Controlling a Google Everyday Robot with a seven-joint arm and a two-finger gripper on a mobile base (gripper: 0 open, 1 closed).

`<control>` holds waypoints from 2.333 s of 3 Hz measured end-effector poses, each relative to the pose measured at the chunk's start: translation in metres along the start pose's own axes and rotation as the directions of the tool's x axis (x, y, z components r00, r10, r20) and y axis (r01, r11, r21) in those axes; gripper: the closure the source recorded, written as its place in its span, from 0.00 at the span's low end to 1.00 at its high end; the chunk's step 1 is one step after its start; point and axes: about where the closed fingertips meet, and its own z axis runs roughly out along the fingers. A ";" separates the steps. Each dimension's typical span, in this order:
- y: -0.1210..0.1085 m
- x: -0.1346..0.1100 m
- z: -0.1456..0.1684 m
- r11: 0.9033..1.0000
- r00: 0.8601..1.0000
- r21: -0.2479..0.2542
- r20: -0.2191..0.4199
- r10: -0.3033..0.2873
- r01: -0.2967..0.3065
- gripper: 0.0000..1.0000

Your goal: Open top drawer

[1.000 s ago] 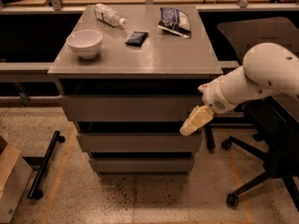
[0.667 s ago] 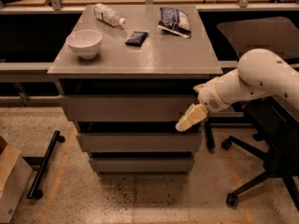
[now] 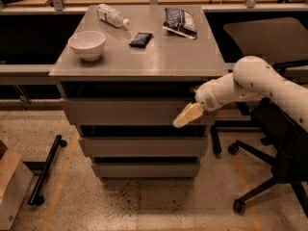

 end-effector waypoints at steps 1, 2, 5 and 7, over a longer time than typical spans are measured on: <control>-0.021 -0.006 0.029 0.999 1.000 -0.039 0.020 -0.007 0.008 0.02; -0.015 -0.002 0.038 0.997 1.000 -0.070 0.014 -0.007 0.008 0.23; 0.113 0.038 -0.060 0.990 0.983 -0.113 -0.171 0.064 -0.085 0.94; 0.119 0.033 -0.054 0.987 0.982 -0.142 -0.182 0.046 -0.073 0.68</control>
Offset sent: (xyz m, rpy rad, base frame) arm 0.0202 0.0238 -0.0334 0.0324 0.0579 0.0783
